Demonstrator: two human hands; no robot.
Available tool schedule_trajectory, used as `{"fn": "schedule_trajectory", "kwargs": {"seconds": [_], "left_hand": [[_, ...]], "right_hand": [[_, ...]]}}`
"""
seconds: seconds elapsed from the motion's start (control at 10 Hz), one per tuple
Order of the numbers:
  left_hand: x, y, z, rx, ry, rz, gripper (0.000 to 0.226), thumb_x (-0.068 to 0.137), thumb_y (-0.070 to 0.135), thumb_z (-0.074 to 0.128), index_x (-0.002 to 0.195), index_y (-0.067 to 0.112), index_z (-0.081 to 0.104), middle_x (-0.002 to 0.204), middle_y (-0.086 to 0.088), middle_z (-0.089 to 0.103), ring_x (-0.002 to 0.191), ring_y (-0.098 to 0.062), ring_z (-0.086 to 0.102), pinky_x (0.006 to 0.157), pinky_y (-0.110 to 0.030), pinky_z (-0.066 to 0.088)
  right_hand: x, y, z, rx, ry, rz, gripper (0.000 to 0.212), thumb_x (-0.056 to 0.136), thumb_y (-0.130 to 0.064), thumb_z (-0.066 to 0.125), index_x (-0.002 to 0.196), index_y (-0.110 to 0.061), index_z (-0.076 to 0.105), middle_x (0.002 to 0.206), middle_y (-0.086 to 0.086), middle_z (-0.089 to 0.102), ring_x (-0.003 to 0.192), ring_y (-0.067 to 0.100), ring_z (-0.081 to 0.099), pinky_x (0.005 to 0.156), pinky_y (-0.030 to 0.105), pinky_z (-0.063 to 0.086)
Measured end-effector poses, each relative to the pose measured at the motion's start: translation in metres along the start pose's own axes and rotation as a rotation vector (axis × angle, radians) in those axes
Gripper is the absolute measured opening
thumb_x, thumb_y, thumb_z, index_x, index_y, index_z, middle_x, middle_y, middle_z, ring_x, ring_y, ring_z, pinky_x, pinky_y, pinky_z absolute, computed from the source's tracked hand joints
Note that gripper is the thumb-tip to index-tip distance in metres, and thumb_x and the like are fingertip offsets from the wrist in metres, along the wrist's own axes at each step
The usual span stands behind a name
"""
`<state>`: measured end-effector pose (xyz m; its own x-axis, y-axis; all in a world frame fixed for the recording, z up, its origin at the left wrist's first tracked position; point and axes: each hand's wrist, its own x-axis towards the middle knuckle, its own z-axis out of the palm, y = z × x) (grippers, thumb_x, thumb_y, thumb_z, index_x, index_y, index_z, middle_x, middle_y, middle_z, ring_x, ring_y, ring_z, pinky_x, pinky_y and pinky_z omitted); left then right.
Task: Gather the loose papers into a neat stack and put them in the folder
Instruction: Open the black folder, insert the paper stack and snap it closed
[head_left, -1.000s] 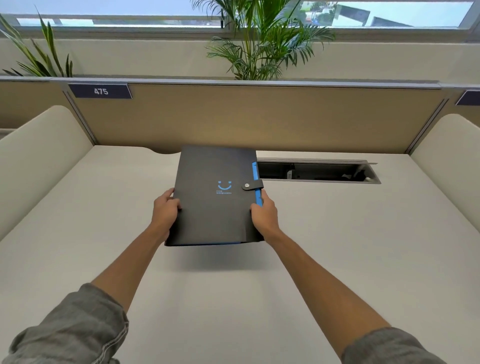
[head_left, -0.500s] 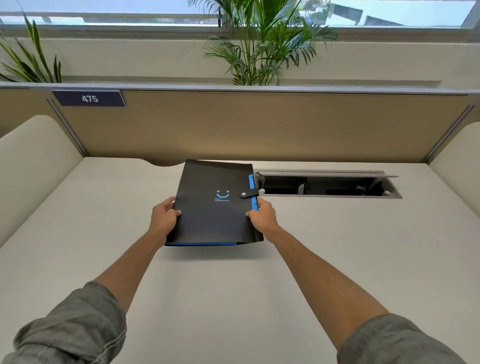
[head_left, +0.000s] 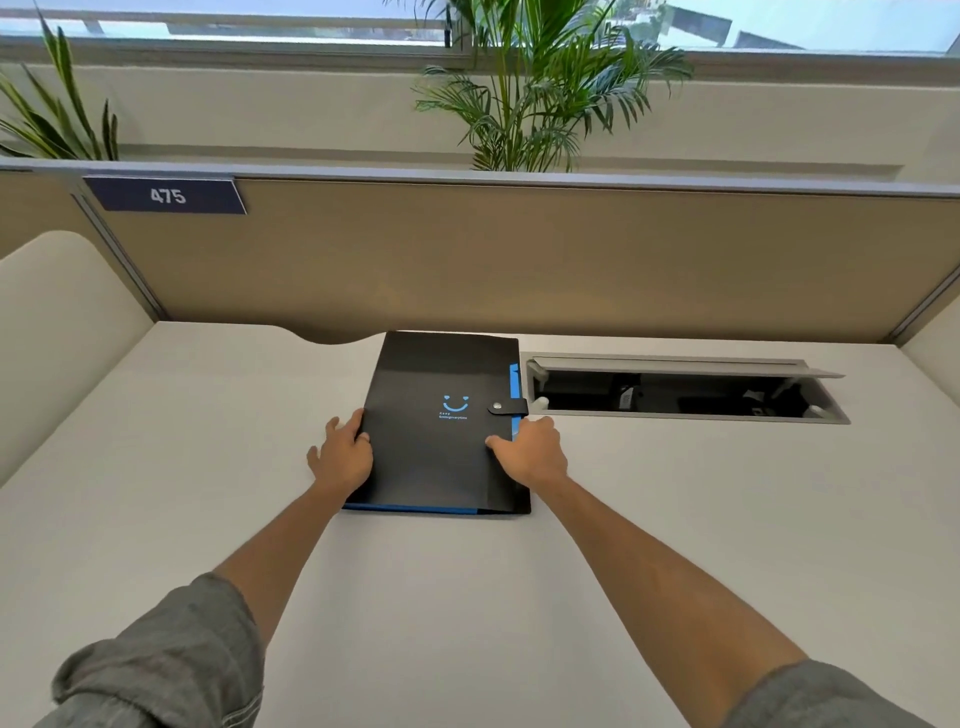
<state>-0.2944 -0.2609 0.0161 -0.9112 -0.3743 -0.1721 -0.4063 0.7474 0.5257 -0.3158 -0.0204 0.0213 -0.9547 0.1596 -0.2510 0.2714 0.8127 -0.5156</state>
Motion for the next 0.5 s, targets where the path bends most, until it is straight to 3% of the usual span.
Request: {"fn": "schedule_trajectory", "kwargs": {"seconds": [0.2, 0.4, 0.5], "left_hand": [[0.015, 0.004, 0.007, -0.002, -0.013, 0.001, 0.05, 0.103, 0.015, 0.027, 0.152, 0.024, 0.027, 0.161, -0.013, 0.017, 0.143, -0.033, 0.029, 0.119, -0.048, 0.0], [0.017, 0.007, 0.005, -0.023, -0.054, 0.07, 0.048, 0.105, 0.026, 0.027, 0.152, 0.017, 0.022, 0.16, -0.01, 0.021, 0.149, -0.026, 0.009, 0.118, -0.053, 0.003], [0.012, 0.009, 0.005, 0.033, -0.004, 0.106, 0.053, 0.105, 0.031, 0.031, 0.153, 0.013, 0.019, 0.161, -0.006, 0.02, 0.149, -0.026, 0.009, 0.118, -0.056, 0.007]], "right_hand": [[0.012, -0.008, 0.004, -0.043, 0.001, -0.024, 0.063, 0.091, -0.052, 0.058, 0.137, -0.01, 0.045, 0.149, 0.012, 0.035, 0.131, 0.027, 0.041, 0.095, 0.038, 0.047], [0.009, -0.011, 0.001, -0.071, -0.046, -0.008, 0.086, 0.09, -0.058, 0.055, 0.151, -0.005, 0.025, 0.163, 0.014, 0.009, 0.142, 0.033, 0.03, 0.104, 0.045, 0.041], [0.001, -0.012, 0.002, -0.079, -0.016, -0.03, 0.095, 0.088, -0.063, 0.053, 0.154, -0.007, 0.015, 0.162, 0.014, 0.013, 0.144, 0.033, 0.026, 0.108, 0.047, 0.038]]}}
